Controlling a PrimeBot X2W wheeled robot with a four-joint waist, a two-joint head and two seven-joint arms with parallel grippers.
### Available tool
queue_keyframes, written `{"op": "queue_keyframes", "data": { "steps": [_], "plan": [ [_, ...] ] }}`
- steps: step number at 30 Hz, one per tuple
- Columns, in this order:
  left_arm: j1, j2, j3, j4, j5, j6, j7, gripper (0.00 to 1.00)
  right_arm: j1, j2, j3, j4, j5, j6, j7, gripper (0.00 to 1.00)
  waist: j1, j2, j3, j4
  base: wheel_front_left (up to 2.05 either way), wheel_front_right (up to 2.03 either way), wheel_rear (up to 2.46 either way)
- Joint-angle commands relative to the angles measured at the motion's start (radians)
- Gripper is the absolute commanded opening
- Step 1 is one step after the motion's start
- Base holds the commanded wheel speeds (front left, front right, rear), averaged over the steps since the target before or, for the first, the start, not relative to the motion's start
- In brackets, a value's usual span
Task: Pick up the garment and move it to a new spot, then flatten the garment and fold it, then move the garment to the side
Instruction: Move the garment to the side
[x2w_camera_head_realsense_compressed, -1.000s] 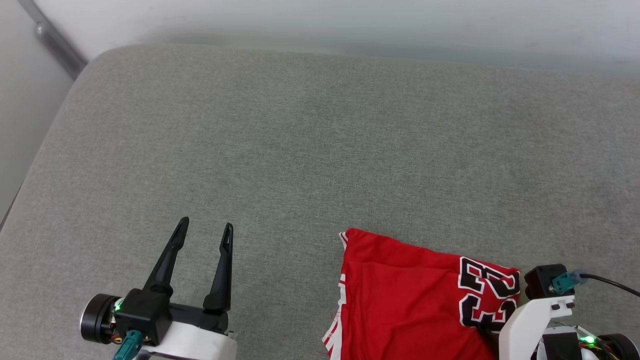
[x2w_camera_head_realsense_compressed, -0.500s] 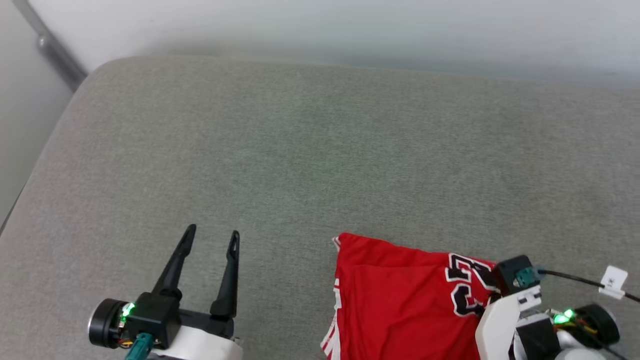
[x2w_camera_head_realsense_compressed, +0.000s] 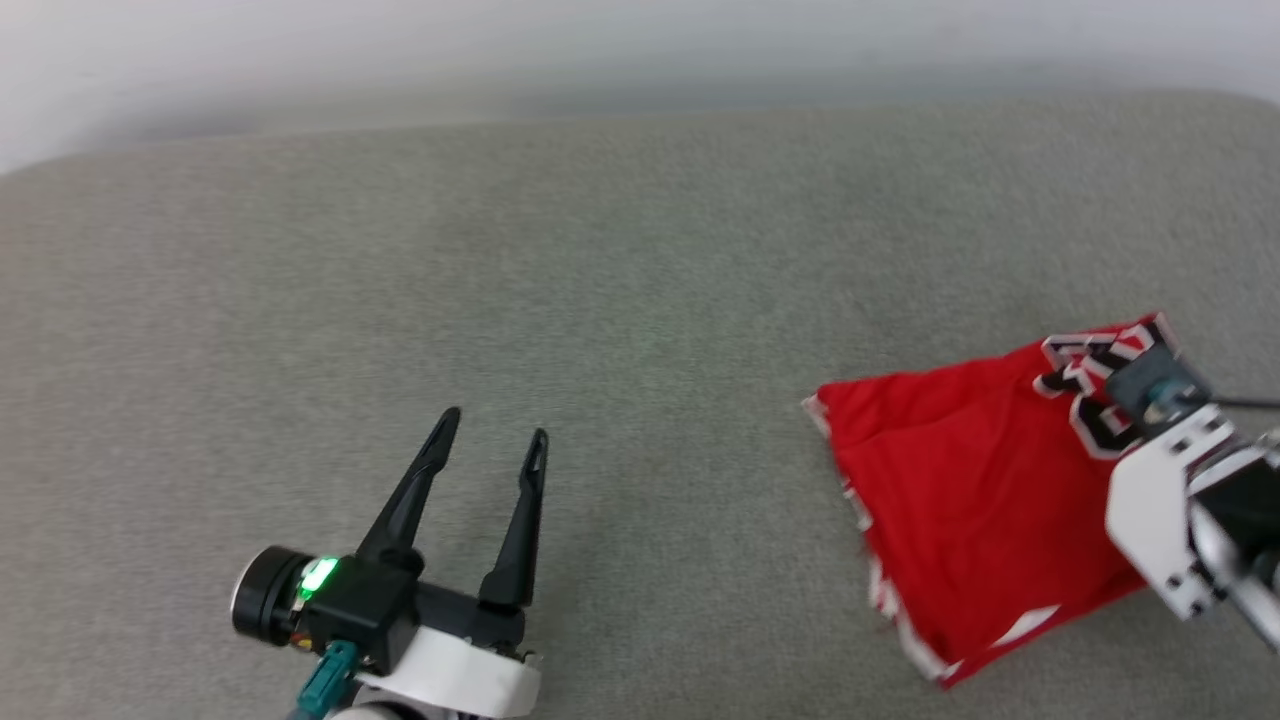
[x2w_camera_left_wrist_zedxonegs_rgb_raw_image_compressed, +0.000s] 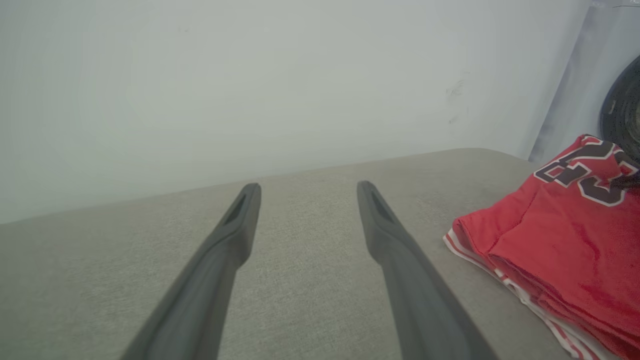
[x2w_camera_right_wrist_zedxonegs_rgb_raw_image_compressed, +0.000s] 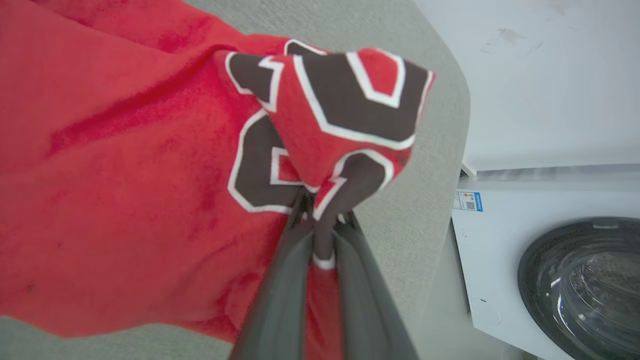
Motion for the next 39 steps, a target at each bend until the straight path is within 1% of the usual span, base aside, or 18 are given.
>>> {"op": "queue_keyframes", "data": {
  "steps": [1, 2, 5, 7, 12, 13, 14, 15, 21, 26, 29, 33, 34, 35, 39],
  "plan": [
    [-0.036, 0.006, -0.021, -0.004, 0.002, -0.001, -0.002, 1.00, -0.053, -0.036, -0.007, 0.016, 0.016, -0.001, -0.010, 0.00, -0.0001, 0.0000, 0.082, -0.079, 0.00, 0.00, 0.00],
    [-0.049, 0.011, -0.032, -0.008, 0.001, -0.001, -0.002, 1.00, -0.074, -0.064, -0.008, 0.026, 0.013, -0.001, -0.014, 0.00, -0.0001, 0.0000, 0.104, -0.094, 0.00, 0.00, 0.00],
    [-0.095, 0.029, -0.057, -0.021, -0.006, -0.001, -0.002, 1.00, -0.135, -0.101, -0.042, 0.067, 0.032, -0.001, -0.041, 0.00, -0.0001, 0.0000, 0.174, -0.133, 0.00, 0.00, 0.00],
    [-0.126, 0.040, -0.071, -0.027, -0.009, -0.001, -0.002, 1.00, -0.164, -0.141, -0.058, 0.105, 0.029, -0.001, -0.061, 0.00, -0.0001, 0.0000, 0.221, -0.153, 0.00, 0.00, 0.00],
    [-0.208, 0.073, -0.114, -0.034, -0.003, -0.001, -0.002, 1.00, -0.215, -0.200, -0.129, 0.228, 0.038, -0.001, -0.136, 0.00, -0.0001, 0.0000, 0.316, -0.171, 0.00, 0.00, 0.00],
    [-0.208, 0.073, -0.114, -0.034, -0.003, -0.001, -0.002, 1.00, -0.215, -0.200, -0.129, 0.228, 0.038, -0.001, -0.136, 0.00, -0.0001, 0.0000, 0.316, -0.171, 0.00, 0.00, 0.00],
    [-0.234, 0.087, -0.119, -0.043, -0.002, -0.001, -0.002, 1.00, -0.232, -0.214, -0.174, 0.278, 0.049, -0.002, -0.169, 0.00, -0.0001, 0.0000, 0.352, -0.173, 0.00, 0.00, 0.00],
    [-0.234, 0.087, -0.119, -0.043, -0.002, -0.001, -0.002, 1.00, -0.232, -0.214, -0.174, 0.278, 0.049, -0.002, -0.169, 0.00, -0.0001, 0.0000, 0.352, -0.173, 0.00, 0.00, 0.00],
    [-0.283, 0.129, -0.129, -0.048, -0.006, -0.001, -0.002, 1.00, -0.263, -0.236, -0.292, 0.427, 0.028, -0.001, -0.288, 0.00, -0.0001, 0.0000, 0.427, -0.167, 0.00, 0.00, 0.00],
    [-0.308, 0.155, -0.125, -0.053, -0.010, -0.001, -0.002, 1.00, -0.304, -0.251, -0.338, 0.546, 0.012, -0.002, -0.392, 0.00, -0.0001, 0.0000, 0.470, -0.155, 0.00, 0.00, 0.00],
    [-0.313, 0.167, -0.120, -0.053, -0.010, -0.001, -0.002, 1.00, -0.316, -0.228, -0.378, 0.575, -0.018, -0.002, -0.420, 0.00, -0.0001, 0.0000, 0.482, -0.147, 0.00, 0.00, 0.00],
    [-0.317, 0.165, -0.114, -0.053, -0.011, -0.001, -0.001, 1.00, -0.328, -0.214, -0.435, 0.615, -0.054, -0.002, -0.438, 0.00, -0.0001, 0.0000, 0.485, -0.134, 0.00, 0.00, 0.00],
    [-0.317, 0.163, -0.115, -0.052, -0.012, -0.001, -0.001, 1.00, -0.327, -0.208, -0.446, 0.622, -0.060, -0.002, -0.439, 0.15, -0.0001, 0.0000, 0.482, -0.130, 0.00, 0.00, 0.00],
    [-0.315, 0.161, -0.116, -0.051, -0.013, -0.001, -0.001, 1.00, -0.328, -0.201, -0.457, 0.625, -0.066, -0.002, -0.448, 0.99, -0.0001, 0.0000, 0.478, -0.127, 0.00, 0.00, 0.00],
    [-0.299, 0.146, -0.115, -0.045, -0.012, -0.001, -0.001, 1.00, -0.332, -0.173, -0.467, 0.619, -0.090, -0.001, -0.465, 1.00, -0.0001, 0.0000, 0.444, -0.120, 0.00, 0.00, 0.00]
  ]
}}
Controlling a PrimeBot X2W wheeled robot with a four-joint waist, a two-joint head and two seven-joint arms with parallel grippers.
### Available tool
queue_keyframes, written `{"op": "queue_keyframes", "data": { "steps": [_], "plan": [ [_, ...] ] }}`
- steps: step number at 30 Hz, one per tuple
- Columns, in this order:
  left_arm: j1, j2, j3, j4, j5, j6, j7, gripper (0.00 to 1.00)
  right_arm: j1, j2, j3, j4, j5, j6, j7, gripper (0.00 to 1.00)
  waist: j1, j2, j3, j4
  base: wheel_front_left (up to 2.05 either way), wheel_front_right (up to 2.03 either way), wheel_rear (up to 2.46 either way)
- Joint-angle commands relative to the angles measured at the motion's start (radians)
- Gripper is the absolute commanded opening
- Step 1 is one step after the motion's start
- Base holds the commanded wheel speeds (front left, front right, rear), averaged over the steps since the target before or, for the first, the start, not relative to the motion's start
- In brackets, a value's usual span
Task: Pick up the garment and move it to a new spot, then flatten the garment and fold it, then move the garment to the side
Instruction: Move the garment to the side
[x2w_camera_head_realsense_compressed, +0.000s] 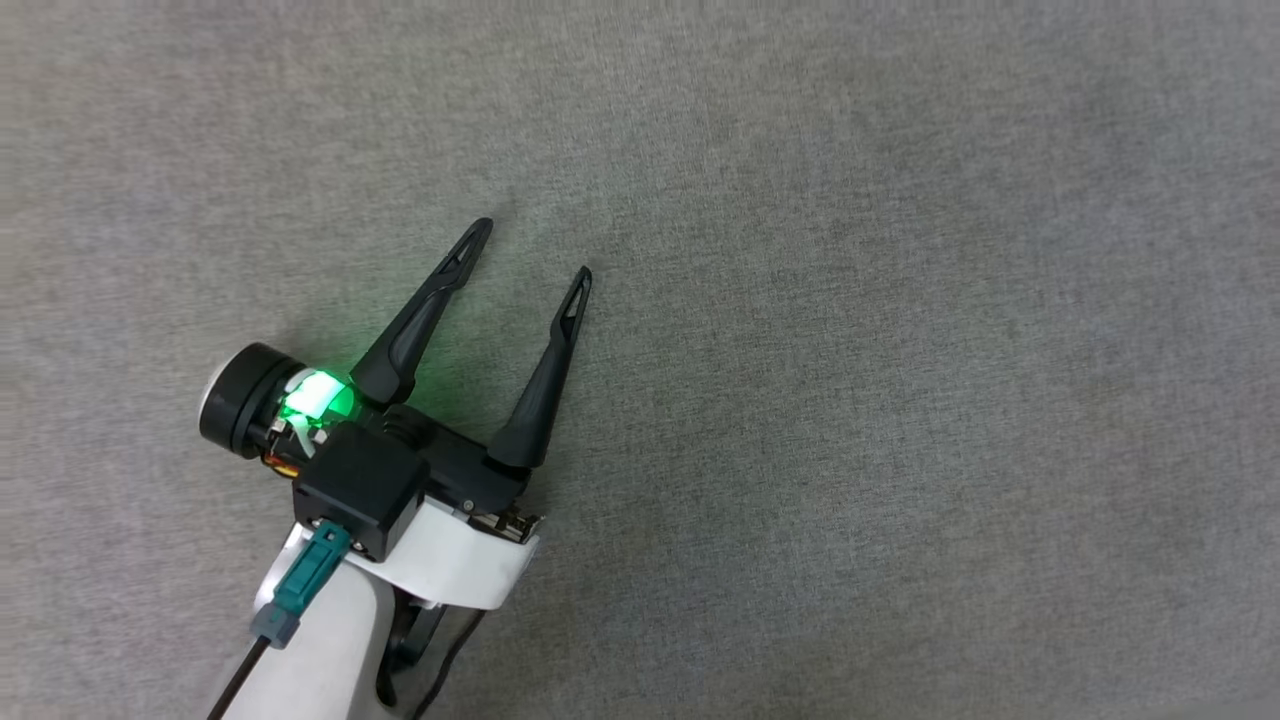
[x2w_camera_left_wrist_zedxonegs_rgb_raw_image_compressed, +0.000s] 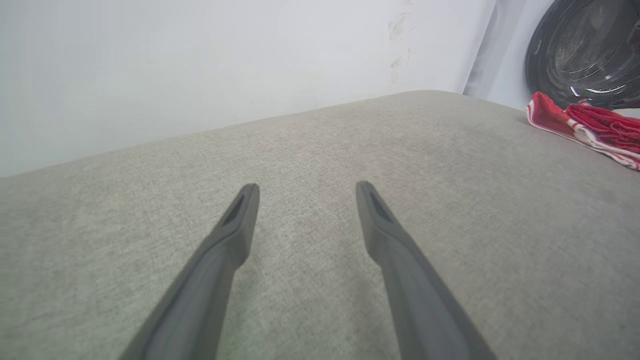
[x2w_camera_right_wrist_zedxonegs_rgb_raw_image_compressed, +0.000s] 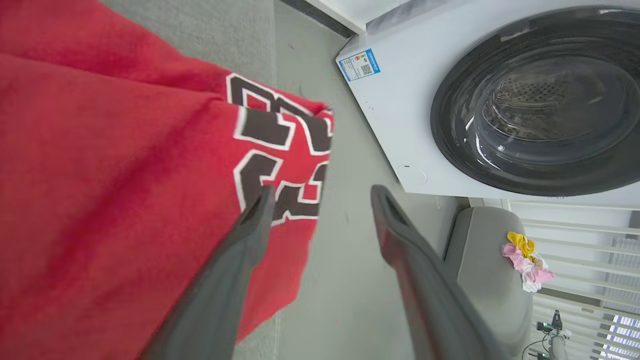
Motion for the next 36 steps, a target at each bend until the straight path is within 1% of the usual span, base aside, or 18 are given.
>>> {"op": "queue_keyframes", "data": {
  "steps": [1, 7, 10, 14, 21, 24, 29, 33, 35, 36],
  "plan": [
    [0.013, -0.007, 0.005, 0.003, -0.002, -0.001, -0.001, 1.00, -0.016, 0.007, 0.001, -0.008, -0.011, -0.001, -0.007, 1.00, -0.0001, 0.0000, -0.026, 0.005, 0.00, 0.00, 0.00],
    [0.052, -0.048, 0.047, 0.025, -0.020, 0.006, -0.001, 1.00, -0.025, 0.035, 0.034, -0.085, -0.019, -0.001, -0.063, 1.00, -0.0001, 0.0000, -0.146, 0.021, 0.00, 0.00, 0.00],
    [0.084, -0.063, 0.083, 0.037, -0.022, 0.010, -0.001, 1.00, -0.028, 0.067, 0.050, -0.134, 0.006, -0.001, -0.095, 1.00, -0.0001, 0.0000, -0.222, 0.028, 0.00, 0.00, 0.00],
    [0.135, -0.087, 0.142, 0.051, -0.029, 0.019, -0.001, 1.00, -0.005, 0.125, 0.048, -0.195, 0.066, -0.001, -0.153, 1.00, -0.0001, 0.0000, -0.330, 0.051, 0.00, 0.00, 0.00],
    [0.233, -0.110, 0.243, 0.068, -0.026, 0.036, -0.001, 1.00, 0.120, 0.269, 0.081, -0.346, 0.135, -0.001, -0.250, 1.00, -0.0001, 0.0000, -0.486, 0.090, 0.00, 0.00, 0.00],
    [0.275, -0.118, 0.277, 0.069, -0.028, 0.039, -0.001, 1.00, 0.190, 0.353, 0.099, -0.421, 0.157, -0.001, -0.284, 1.00, -0.0001, 0.0000, -0.532, 0.098, 0.00, 0.00, 0.00],
    [0.328, -0.128, 0.302, 0.073, -0.016, 0.035, -0.001, 1.00, 0.318, 0.492, 0.126, -0.526, 0.152, -0.001, -0.327, 1.00, -0.0001, 0.0000, -0.581, 0.108, 0.00, 0.00, 0.00],
    [0.365, -0.139, 0.320, 0.086, -0.008, 0.044, -0.001, 1.00, 0.417, 0.582, 0.156, -0.556, 0.136, -0.001, -0.385, 1.00, -0.0001, 0.0000, -0.606, 0.112, 0.00, 0.00, 0.00],
    [0.385, -0.145, 0.329, 0.105, -0.005, 0.051, -0.001, 1.00, 0.459, 0.629, 0.163, -0.550, 0.131, -0.001, -0.425, 1.00, -0.0001, 0.0000, -0.617, 0.112, 0.00, 0.00, 0.00],
    [0.393, -0.147, 0.332, 0.113, -0.001, 0.053, -0.001, 1.00, 0.476, 0.640, 0.165, -0.543, 0.119, -0.001, -0.444, 1.00, -0.0001, 0.0000, -0.621, 0.111, 0.00, 0.00, 0.00]
  ]
}}
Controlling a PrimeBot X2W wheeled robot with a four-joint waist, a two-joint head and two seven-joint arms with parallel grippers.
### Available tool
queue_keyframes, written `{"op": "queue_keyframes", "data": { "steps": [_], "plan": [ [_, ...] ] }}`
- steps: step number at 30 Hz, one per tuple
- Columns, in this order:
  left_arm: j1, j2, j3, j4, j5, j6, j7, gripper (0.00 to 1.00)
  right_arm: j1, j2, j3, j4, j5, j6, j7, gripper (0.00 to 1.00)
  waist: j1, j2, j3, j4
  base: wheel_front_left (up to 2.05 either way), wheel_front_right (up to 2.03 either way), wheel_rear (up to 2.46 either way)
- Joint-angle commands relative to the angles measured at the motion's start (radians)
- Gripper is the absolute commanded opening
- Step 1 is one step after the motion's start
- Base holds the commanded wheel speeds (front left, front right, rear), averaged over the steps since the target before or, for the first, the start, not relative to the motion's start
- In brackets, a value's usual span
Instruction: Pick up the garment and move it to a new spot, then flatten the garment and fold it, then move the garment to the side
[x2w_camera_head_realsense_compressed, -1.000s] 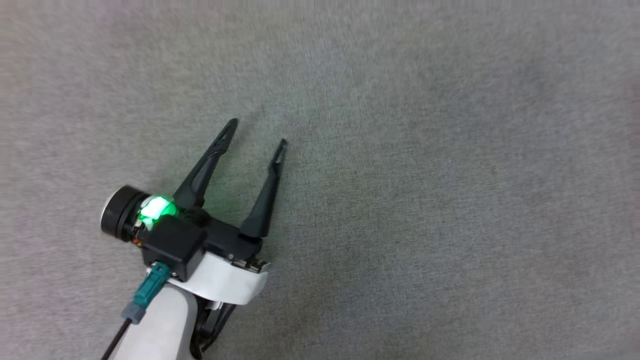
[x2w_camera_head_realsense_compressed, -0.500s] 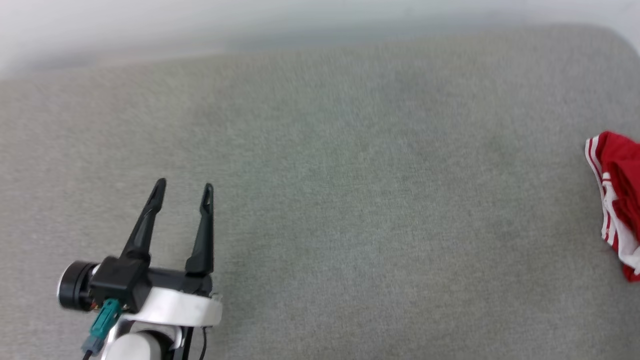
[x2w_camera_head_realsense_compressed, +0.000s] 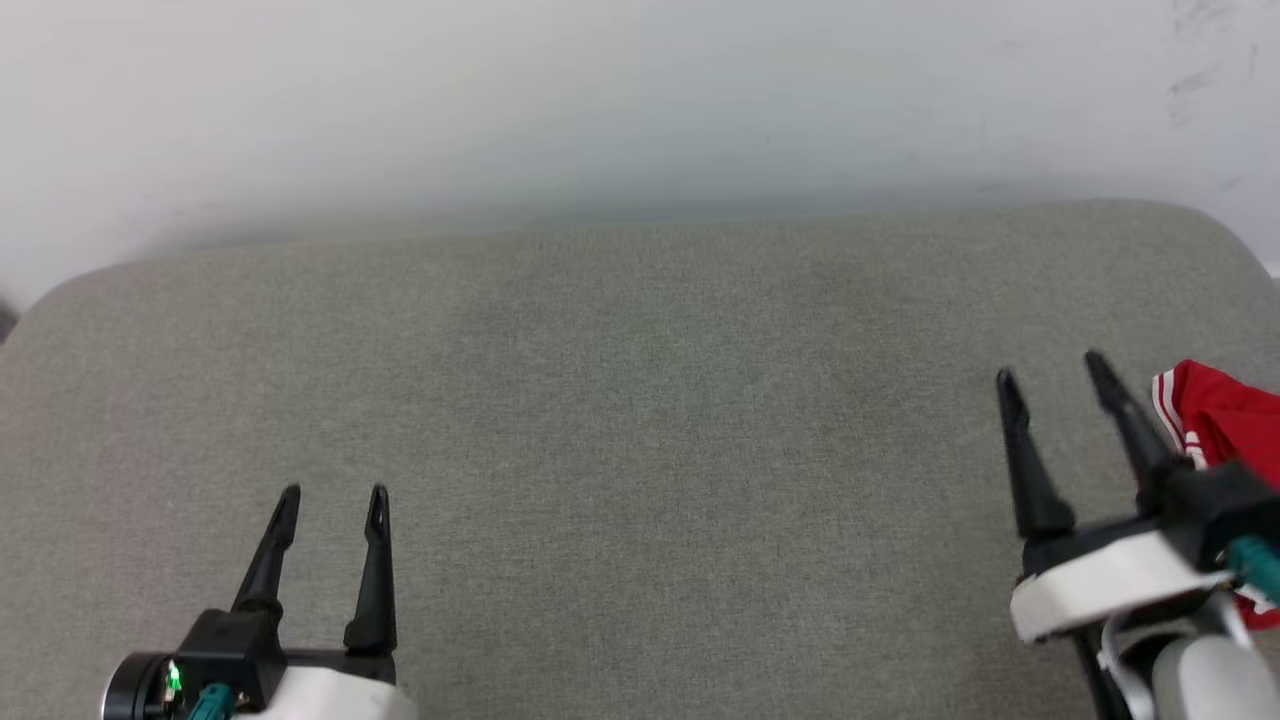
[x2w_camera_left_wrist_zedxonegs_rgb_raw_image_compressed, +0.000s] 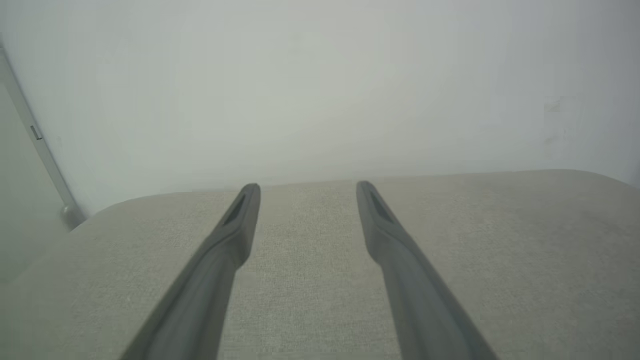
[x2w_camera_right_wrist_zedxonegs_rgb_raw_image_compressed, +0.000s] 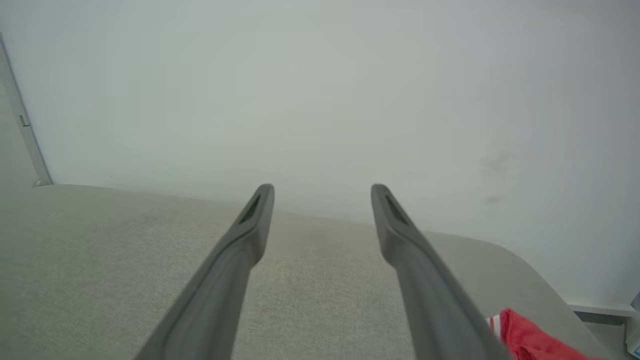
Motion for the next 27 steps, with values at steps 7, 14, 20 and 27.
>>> {"op": "queue_keyframes", "data": {
  "steps": [7, 14, 20, 27],
  "plan": [
    [0.029, -0.015, 0.014, 0.032, 0.008, -0.008, -0.002, 1.00, 0.087, 0.069, 0.006, 0.088, -0.022, -0.001, -0.112, 1.00, 0.0003, 0.0000, -0.012, 0.005, 0.00, 0.00, 0.00],
    [0.029, -0.022, 0.025, 0.022, 0.003, -0.016, -0.002, 1.00, 0.092, 0.080, 0.019, 0.117, -0.015, -0.001, -0.140, 1.00, 0.0003, 0.0000, -0.008, 0.008, 0.00, 0.00, 0.00],
    [0.032, -0.027, 0.027, 0.017, 0.007, -0.025, -0.002, 1.00, 0.075, 0.081, 0.028, 0.122, 0.002, -0.001, -0.146, 1.00, 0.0003, 0.0000, -0.007, 0.002, 0.00, 0.00, 0.00],
    [0.025, -0.032, 0.032, 0.013, -0.001, -0.030, -0.002, 1.00, 0.068, 0.081, 0.026, 0.121, -0.003, -0.001, -0.153, 1.00, 0.0003, 0.0000, -0.004, -0.006, 0.00, 0.00, 0.00]
  ]
}}
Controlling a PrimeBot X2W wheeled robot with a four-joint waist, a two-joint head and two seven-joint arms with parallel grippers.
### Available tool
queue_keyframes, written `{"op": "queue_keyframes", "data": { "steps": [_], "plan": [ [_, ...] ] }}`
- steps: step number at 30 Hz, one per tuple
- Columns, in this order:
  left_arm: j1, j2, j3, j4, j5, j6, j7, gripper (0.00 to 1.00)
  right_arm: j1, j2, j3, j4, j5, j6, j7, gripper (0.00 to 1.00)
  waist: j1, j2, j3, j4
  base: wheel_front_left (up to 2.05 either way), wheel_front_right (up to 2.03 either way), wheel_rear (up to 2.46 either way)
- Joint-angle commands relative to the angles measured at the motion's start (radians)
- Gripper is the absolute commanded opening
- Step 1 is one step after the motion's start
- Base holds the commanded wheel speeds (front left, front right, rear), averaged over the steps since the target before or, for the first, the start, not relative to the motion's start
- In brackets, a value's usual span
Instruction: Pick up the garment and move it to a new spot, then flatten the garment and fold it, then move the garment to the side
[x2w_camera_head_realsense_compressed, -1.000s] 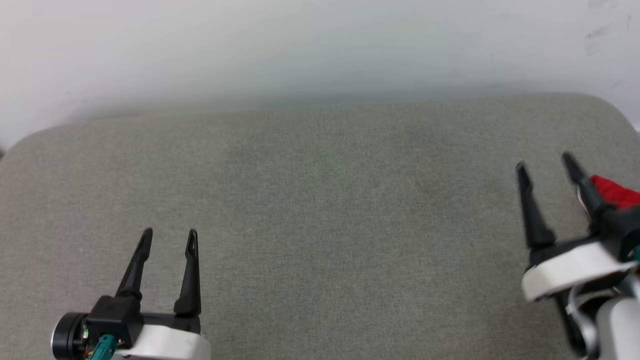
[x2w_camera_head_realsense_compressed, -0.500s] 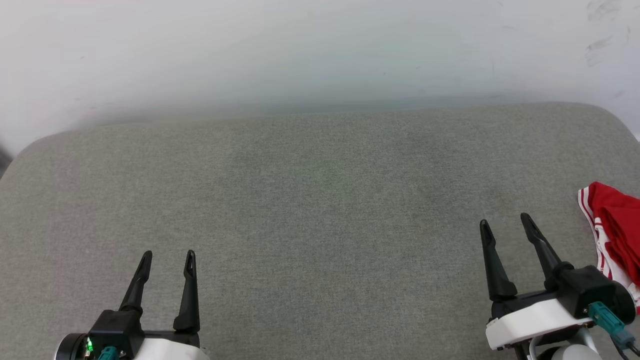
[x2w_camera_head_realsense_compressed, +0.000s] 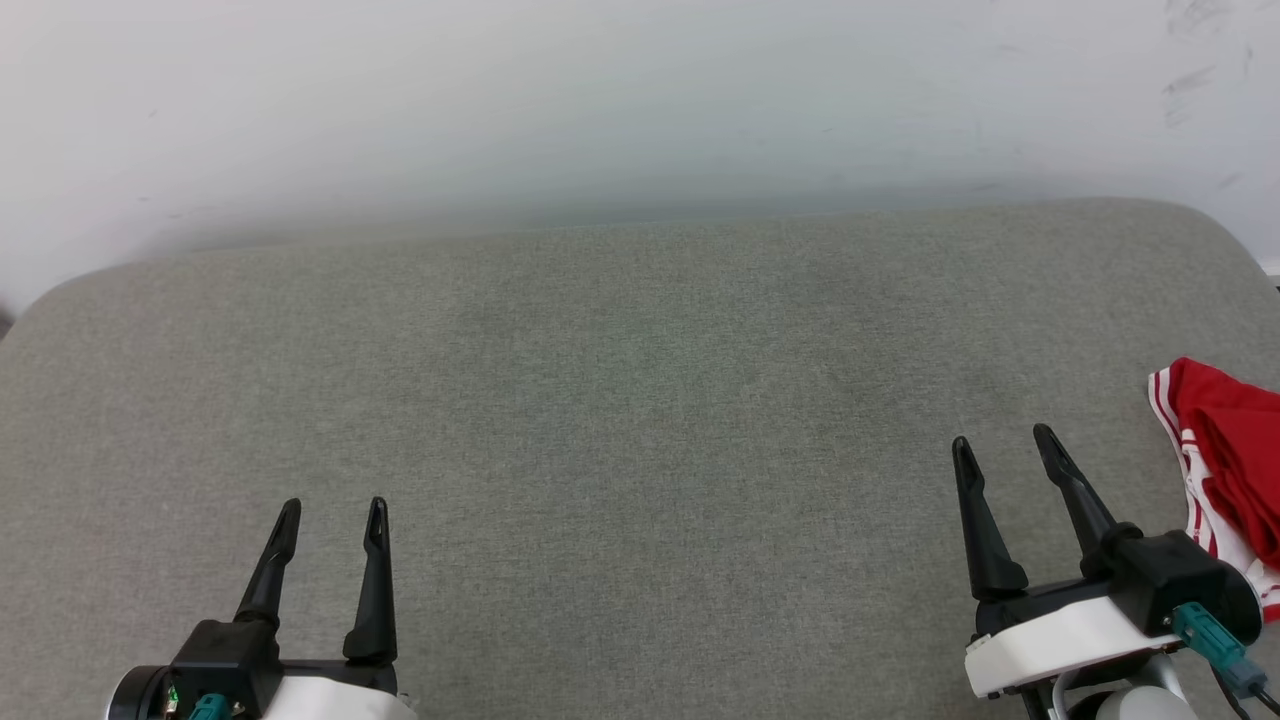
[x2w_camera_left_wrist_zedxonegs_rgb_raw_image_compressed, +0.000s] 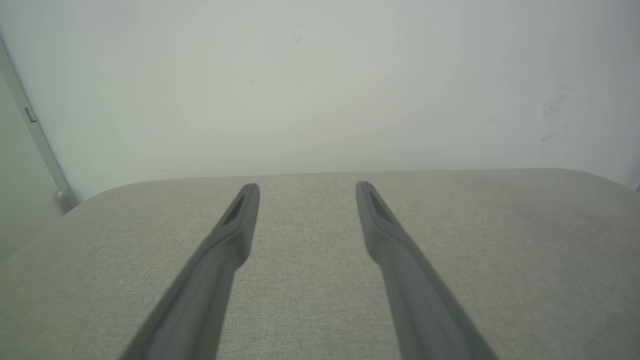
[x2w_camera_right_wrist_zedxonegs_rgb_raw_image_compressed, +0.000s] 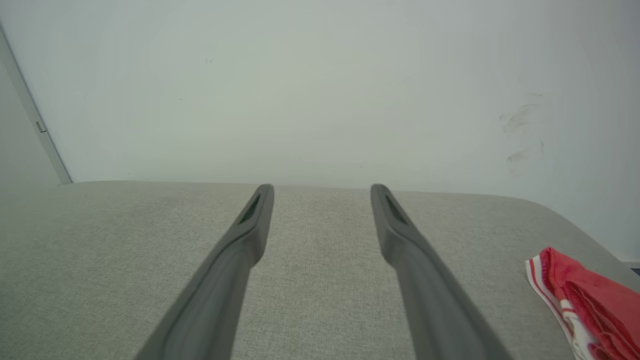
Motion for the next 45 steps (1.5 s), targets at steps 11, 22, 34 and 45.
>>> {"op": "queue_keyframes", "data": {
  "steps": [11, 22, 34, 45],
  "plan": [
    [0.010, -0.005, 0.004, 0.007, -0.015, -0.006, -0.002, 1.00, -0.005, 0.004, -0.001, 0.011, 0.011, -0.001, -0.010, 1.00, 0.0000, -0.0001, -0.004, -0.005, 0.00, 0.00, 0.00],
    [-0.008, -0.005, 0.008, 0.057, -0.103, -0.007, 0.027, 0.00, 0.021, -0.003, 0.001, 0.040, 0.104, 0.000, 0.009, 0.00, 0.0000, -0.0001, -0.006, -0.002, 0.00, 0.00, 0.00],
    [-0.041, -0.005, 0.016, 0.091, -0.333, -0.010, 0.084, 0.00, 0.002, -0.016, -0.009, 0.058, 0.352, 0.000, 0.055, 0.00, 0.0000, -0.0001, -0.008, 0.001, 0.00, 0.00, 0.00],
    [-0.067, -0.005, 0.023, 0.118, -0.517, -0.013, 0.129, 0.00, -0.010, -0.022, -0.020, 0.070, 0.548, 0.000, 0.093, 0.00, 0.0000, -0.0001, -0.010, 0.003, 0.00, 0.00, 0.00]
  ]
}}
